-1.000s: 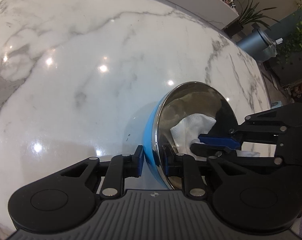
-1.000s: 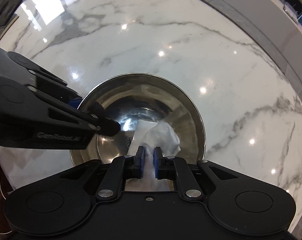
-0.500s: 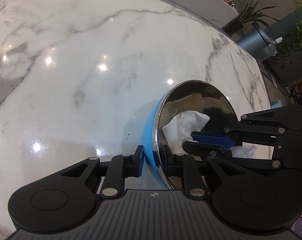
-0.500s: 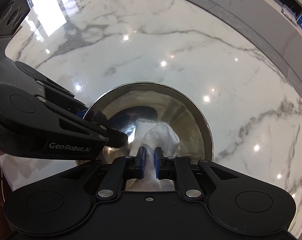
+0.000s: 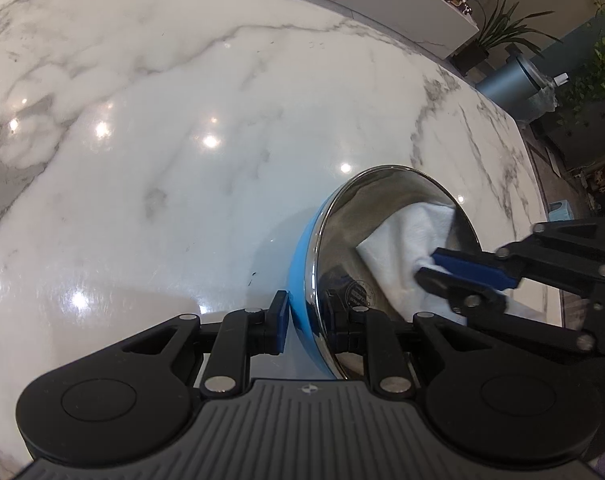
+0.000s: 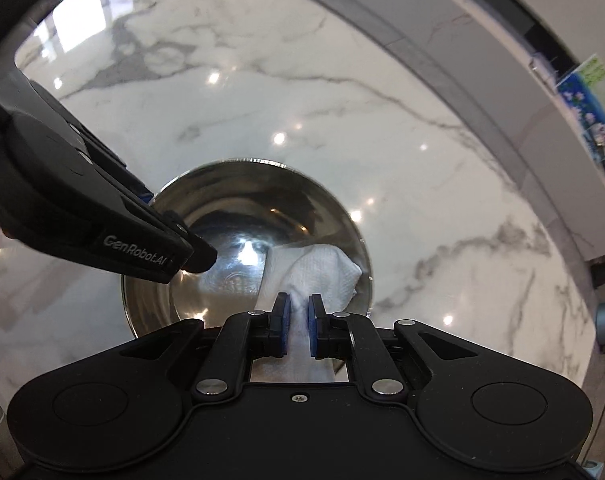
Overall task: Clean bowl
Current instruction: 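Pull the cloth out of the bowl with the right gripper and lower the bowl with the left gripper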
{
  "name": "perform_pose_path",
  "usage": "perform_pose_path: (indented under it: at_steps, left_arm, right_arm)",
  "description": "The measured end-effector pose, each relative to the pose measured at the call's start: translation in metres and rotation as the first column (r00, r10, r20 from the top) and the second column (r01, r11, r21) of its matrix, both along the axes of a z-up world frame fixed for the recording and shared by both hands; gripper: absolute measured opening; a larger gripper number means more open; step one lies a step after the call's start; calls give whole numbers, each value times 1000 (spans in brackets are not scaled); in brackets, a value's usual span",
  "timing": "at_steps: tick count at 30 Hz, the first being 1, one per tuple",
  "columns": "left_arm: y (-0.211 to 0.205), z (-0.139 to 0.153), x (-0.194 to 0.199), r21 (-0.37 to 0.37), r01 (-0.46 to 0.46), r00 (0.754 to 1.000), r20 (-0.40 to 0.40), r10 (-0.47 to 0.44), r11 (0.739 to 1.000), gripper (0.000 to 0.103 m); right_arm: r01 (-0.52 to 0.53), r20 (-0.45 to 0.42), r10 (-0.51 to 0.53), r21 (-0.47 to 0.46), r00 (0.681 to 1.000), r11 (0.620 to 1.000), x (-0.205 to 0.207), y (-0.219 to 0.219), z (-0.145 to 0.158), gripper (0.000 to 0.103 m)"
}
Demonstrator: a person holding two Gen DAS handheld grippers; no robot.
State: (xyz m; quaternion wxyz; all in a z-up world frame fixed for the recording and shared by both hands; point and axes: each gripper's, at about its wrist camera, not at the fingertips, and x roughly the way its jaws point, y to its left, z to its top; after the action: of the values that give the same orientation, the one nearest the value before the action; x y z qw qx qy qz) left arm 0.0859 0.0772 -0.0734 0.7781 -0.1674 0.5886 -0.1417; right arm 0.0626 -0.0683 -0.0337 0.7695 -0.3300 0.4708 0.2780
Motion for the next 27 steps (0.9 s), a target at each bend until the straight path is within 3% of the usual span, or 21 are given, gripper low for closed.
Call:
perform_pose_path:
  at_steps: [7,12,19,24,27]
  left_arm:
    - [-3,8,-9,17,2,1000,11,-3,1000,17]
    - [-9,14,-17,48,0,1000,29,-1,999,17]
    - [-19,19,-27,82,-9,999,51,5,997,17]
    - [-31,17,-26,102,-24,998,62,17,995,17]
    - [-35,17,-26,106,-27,998,65,20,994,17]
  right_arm:
    - [114,116,-127,114,985,987,-23,-29,23,6]
    - [224,194,-265,209,944,952,-32,-57,36,3]
    - [325,111,-377,324,920,889,-17,-87,25,3]
    - [380,43,-437,426,898,821,-15,-106,14,4]
    - [413,16,-467,443,884,796,-14,-113,7,5]
